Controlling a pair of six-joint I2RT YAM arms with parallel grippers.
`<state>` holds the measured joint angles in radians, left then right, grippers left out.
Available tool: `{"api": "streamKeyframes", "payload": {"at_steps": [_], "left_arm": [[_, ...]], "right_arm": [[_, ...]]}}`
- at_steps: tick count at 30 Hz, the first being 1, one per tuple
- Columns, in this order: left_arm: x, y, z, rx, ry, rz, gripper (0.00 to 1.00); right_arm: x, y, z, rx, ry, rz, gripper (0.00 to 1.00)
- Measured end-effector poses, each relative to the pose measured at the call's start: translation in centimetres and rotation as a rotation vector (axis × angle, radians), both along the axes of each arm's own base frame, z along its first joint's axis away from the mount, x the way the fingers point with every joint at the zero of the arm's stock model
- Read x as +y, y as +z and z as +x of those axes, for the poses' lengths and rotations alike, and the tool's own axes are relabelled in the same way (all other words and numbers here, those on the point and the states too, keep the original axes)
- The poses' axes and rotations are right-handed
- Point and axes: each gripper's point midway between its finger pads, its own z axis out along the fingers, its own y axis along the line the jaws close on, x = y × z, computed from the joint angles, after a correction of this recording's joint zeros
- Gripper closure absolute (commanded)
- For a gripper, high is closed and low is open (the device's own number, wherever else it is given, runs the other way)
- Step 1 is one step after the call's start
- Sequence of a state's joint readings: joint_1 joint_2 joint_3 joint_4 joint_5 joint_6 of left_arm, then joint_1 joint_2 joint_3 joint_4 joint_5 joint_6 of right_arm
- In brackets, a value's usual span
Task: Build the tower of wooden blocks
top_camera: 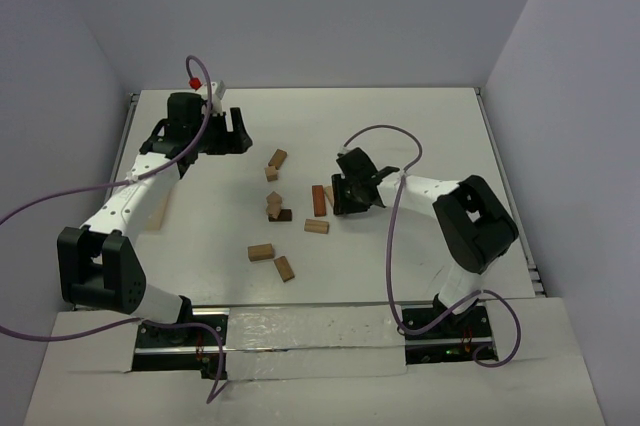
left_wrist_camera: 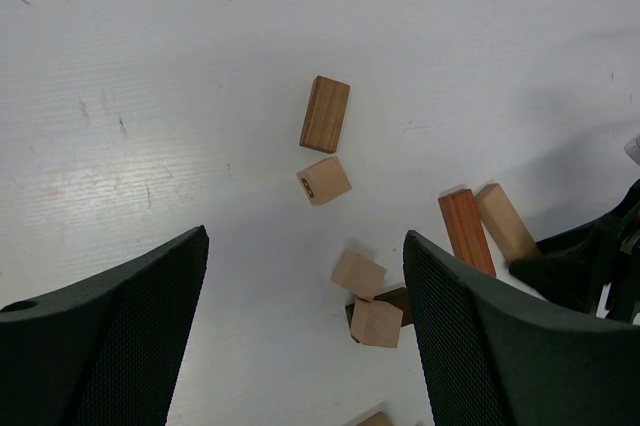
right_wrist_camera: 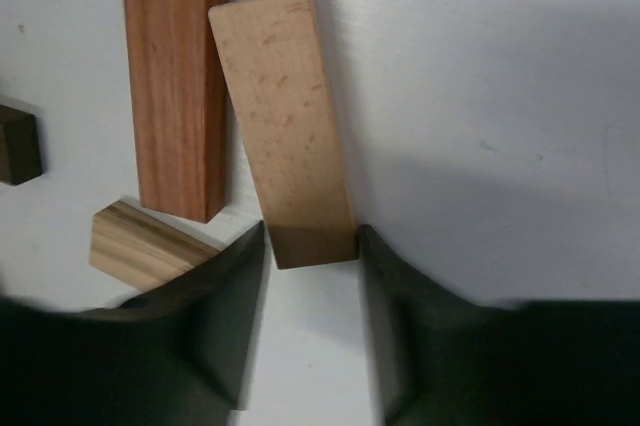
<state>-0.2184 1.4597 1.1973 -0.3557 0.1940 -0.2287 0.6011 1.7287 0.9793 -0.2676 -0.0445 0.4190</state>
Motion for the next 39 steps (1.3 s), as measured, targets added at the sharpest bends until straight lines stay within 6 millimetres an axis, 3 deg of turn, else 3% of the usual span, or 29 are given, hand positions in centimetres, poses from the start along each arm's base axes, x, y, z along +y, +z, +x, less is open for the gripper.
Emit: {"api": "streamKeyframes", "payload": {"at_steps": [6, 13, 22, 29, 39], "left_arm": [[0.1, -0.3, 0.1, 0.008, 0.002, 0.002, 0.15], [0.1, -0.8, 0.0, 0.018, -0.001, 0.001, 0.17], [-0.3, -1.4, -0.5, 0.037, -0.029, -0.013, 0.19], [-0.4, -1.4, -0.5, 0.039, -0.034, -0.016, 0.19], [-0.1, -1.6, -0.5, 0.042, -0.028, -0.015, 0.19]], "right_arm": [[1.4, 0.5, -0.4, 0.012, 0.037, 0.049, 0.23], [1.6, 1.1, -1.2, 0.031, 0.1, 0.083, 0.35], [-1.8, 2.9, 1.8, -0.03, 0.059, 0.091, 0.52], [-1.8, 2.1, 2.2, -0.008, 0.064, 0.081, 0.65], [-0.9, 0.3, 2.3, 0.096, 0.075, 0.127, 0.63]]}}
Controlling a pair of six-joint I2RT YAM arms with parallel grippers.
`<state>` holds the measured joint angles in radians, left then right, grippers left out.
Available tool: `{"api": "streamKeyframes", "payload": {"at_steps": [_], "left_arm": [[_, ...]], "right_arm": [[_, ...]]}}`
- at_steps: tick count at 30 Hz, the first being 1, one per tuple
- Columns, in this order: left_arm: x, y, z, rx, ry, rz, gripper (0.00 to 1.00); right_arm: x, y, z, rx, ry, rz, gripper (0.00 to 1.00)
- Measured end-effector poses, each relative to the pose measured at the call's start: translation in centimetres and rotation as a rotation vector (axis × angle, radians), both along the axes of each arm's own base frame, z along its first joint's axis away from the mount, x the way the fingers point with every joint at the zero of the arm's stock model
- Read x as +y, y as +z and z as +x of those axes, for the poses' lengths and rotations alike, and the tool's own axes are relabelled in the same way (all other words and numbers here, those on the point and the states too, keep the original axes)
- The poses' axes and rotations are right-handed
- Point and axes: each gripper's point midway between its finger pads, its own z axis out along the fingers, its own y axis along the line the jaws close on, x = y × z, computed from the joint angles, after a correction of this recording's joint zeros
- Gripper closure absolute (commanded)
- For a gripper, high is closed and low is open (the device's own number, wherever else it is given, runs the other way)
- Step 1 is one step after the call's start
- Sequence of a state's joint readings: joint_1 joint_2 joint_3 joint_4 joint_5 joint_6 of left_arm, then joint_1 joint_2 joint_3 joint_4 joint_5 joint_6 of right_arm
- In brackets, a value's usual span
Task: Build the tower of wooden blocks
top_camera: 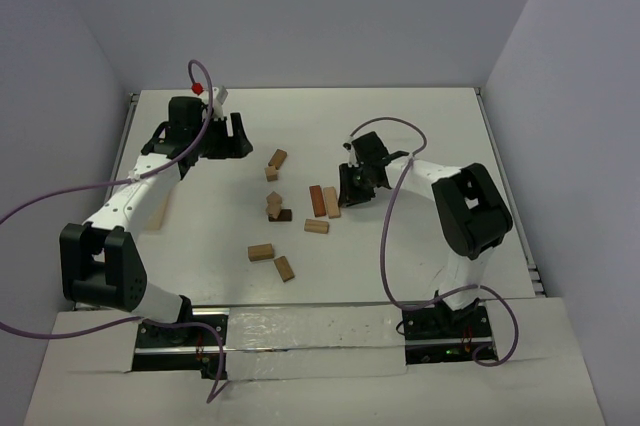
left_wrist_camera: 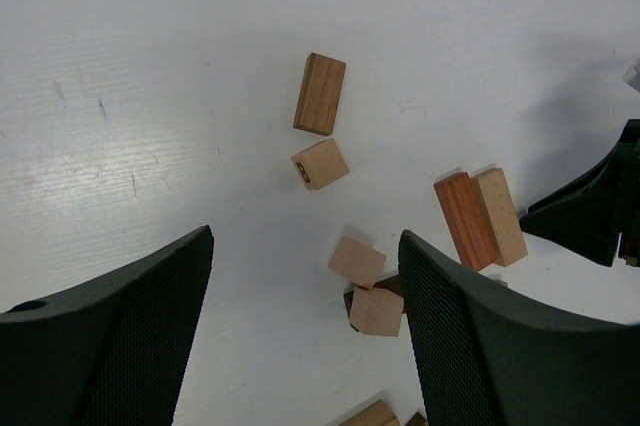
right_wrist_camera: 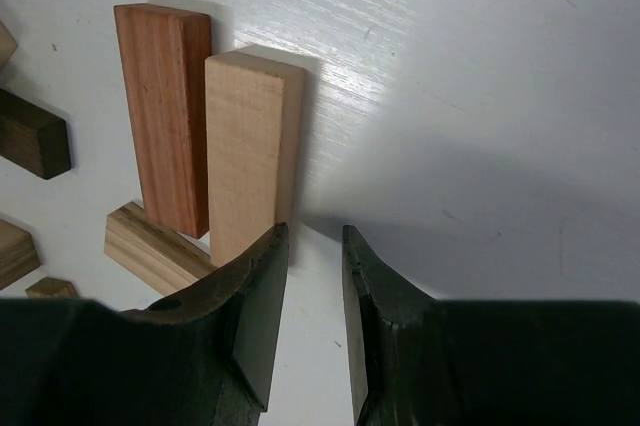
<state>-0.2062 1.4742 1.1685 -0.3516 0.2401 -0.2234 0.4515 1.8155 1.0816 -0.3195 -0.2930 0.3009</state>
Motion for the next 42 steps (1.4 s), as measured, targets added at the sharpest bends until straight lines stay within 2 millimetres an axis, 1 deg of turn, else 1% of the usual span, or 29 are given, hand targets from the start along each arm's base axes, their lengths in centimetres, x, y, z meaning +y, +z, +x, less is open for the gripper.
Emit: {"api": "streamKeyframes", "payload": {"at_steps": [7, 15, 21, 30, 42], "left_arm": [[0.0, -0.1, 0.1, 0.001, 0.0, -0.001, 0.2], [0.2, -1.0, -0.1, 0.02, 0.003, 0.002, 0.2], [0.2, -1.0, 0.0, 0.018, 0.003, 0.001, 0.2], [0.2, -1.1, 0.0, 0.022, 0.003, -0.001, 0.21], [0.3, -1.2, 0.1, 0.025, 0.002, -0.006, 0.21]], "right_arm": [[0.7, -0.1, -0.1, 0.032, 0.001, 0.032, 0.62], [1.0, 0.0, -0.2, 0.041, 0.005, 0.045, 0.61], [1.3, 0.1, -0.4, 0.053, 0.005, 0.063, 0.61], [2.1, 0.3, 0.3, 0.068, -0.015, 0.092, 0.61], [2.5, 0.5, 0.2, 0.086, -0.023, 0.116, 0.61]]}}
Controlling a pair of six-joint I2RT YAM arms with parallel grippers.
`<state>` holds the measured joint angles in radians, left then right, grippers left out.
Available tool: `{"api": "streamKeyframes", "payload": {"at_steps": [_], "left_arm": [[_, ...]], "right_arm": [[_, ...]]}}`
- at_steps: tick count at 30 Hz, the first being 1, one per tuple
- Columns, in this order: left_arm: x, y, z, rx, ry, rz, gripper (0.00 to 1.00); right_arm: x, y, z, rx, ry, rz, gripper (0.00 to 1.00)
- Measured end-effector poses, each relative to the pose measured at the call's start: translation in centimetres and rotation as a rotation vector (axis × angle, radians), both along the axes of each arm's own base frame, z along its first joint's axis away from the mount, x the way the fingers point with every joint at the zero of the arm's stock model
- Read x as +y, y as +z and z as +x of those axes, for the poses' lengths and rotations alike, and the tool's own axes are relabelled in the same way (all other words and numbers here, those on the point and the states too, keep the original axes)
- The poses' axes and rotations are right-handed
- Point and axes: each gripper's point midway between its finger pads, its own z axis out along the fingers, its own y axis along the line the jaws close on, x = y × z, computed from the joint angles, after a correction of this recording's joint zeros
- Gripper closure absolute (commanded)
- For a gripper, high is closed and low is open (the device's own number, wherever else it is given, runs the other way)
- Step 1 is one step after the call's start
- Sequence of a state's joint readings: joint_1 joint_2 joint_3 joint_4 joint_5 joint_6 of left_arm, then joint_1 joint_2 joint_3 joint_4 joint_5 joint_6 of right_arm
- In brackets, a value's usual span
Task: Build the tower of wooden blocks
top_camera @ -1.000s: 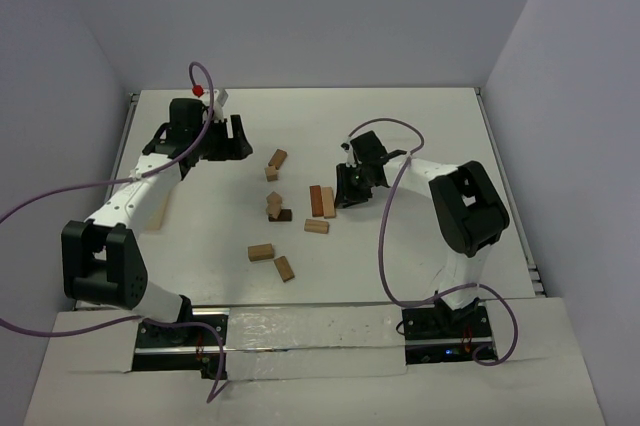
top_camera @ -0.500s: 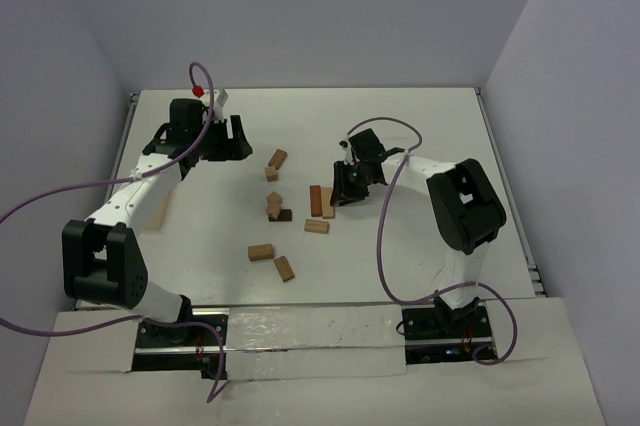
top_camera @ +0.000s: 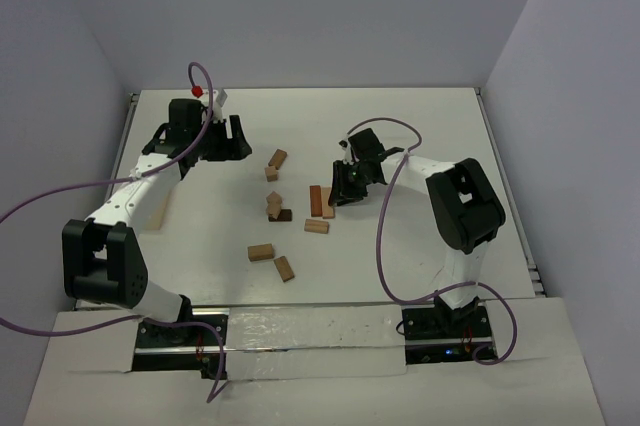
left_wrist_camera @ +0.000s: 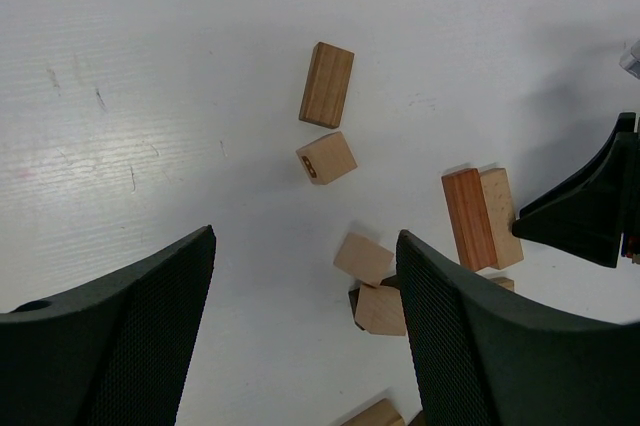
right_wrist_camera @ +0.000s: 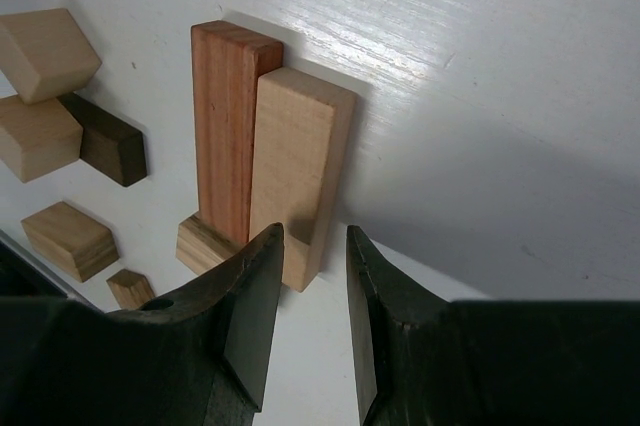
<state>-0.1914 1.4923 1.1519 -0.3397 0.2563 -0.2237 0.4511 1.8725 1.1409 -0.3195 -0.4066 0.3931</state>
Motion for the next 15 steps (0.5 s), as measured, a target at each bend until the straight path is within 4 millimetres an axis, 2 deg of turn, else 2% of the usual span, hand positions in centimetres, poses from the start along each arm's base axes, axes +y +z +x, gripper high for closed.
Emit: {"api": "streamKeyframes", "payload": {"at_steps": [15], "left_arm": [[0.29, -0.58, 0.15, 0.017, 0.004, -0.005, 0.22]], "right_arm": [[0.62, -0.36, 0.6, 0.008, -0.01, -0.004, 0.61]]}}
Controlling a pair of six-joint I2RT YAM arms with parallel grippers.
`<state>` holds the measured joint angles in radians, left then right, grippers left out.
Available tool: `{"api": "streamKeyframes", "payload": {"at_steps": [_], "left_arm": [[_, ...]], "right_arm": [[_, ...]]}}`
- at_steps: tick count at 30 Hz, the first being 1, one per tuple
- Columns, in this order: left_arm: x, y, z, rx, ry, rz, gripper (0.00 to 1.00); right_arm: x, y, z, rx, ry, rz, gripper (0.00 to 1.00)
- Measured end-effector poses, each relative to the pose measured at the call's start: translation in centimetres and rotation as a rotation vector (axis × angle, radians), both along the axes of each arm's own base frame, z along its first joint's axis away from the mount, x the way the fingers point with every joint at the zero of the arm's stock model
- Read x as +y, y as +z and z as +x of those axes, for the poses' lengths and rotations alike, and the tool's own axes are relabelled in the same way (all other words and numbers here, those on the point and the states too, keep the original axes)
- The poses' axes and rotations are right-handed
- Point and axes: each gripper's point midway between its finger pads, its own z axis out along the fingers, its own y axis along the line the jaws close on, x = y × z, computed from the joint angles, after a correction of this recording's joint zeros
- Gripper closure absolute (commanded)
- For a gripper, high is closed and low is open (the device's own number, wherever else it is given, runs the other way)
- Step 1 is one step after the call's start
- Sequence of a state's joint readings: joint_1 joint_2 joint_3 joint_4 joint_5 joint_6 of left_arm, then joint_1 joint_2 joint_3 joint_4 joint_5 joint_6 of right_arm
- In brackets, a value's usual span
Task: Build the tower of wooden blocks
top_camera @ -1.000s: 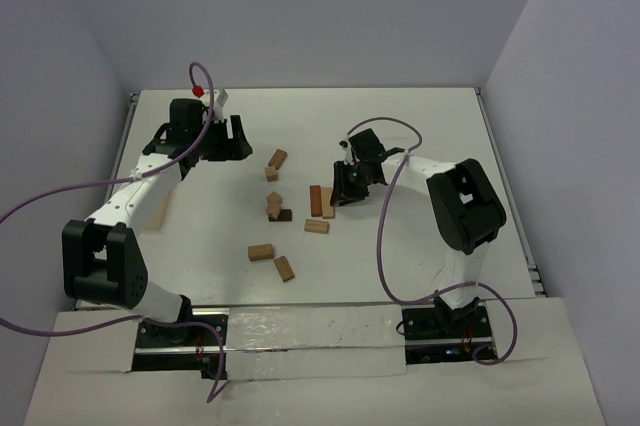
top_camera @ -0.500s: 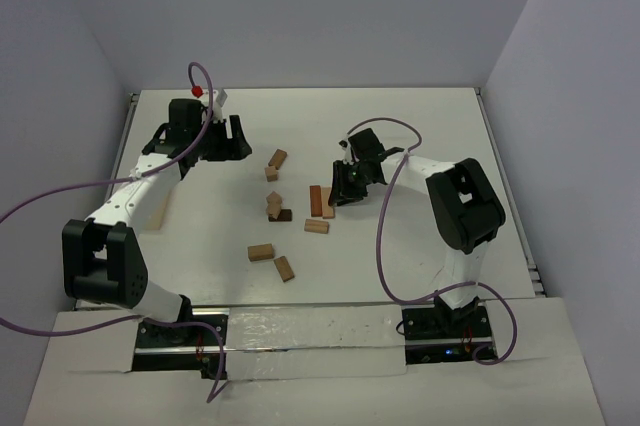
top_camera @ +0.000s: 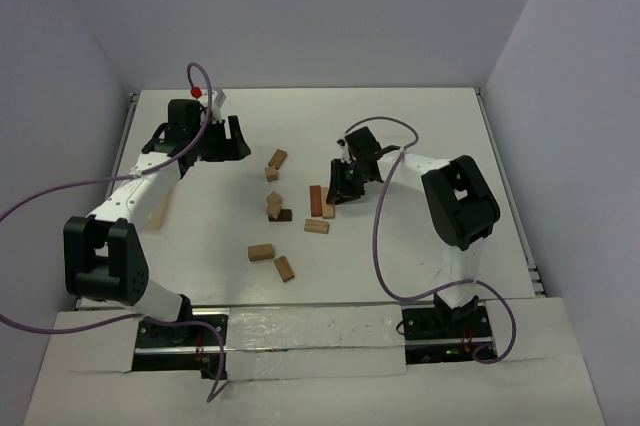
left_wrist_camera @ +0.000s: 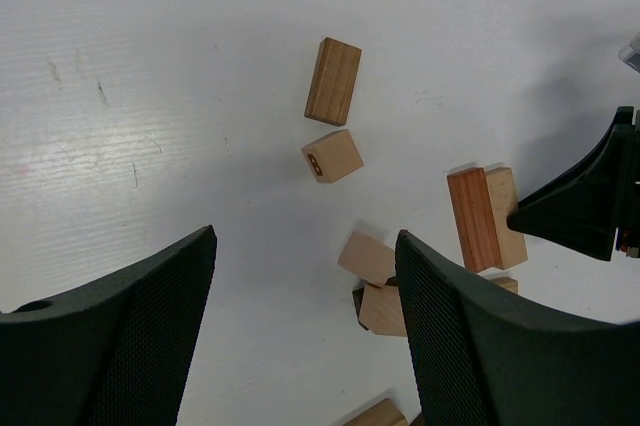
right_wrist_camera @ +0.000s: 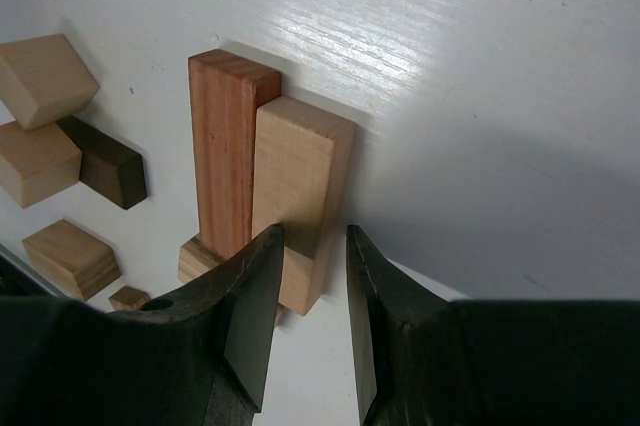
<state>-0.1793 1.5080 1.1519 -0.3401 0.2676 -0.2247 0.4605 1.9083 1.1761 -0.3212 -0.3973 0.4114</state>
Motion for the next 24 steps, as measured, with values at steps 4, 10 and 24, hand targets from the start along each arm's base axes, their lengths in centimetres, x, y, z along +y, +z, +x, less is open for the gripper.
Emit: {"api": "streamKeyframes", "payload": {"at_steps": [4, 10, 24], "left_arm": [[0.16, -0.11, 0.06, 0.003, 0.003, -0.002, 0.22], [0.1, -0.32, 0.06, 0.009, 0.0, -0.003, 0.22], [-0.02, -0.31, 0.01, 0.011, -0.006, -0.009, 0.22]], "right_arm": [[0.23, -0.06, 0.05, -0.008, 0.003, -0.014, 0.61], [0.29, -0.08, 0.36, -0.015, -0.005, -0.023, 0.62], [0.31, -0.07, 0.55, -0.014, -0.017, -0.025, 0.63]]}}
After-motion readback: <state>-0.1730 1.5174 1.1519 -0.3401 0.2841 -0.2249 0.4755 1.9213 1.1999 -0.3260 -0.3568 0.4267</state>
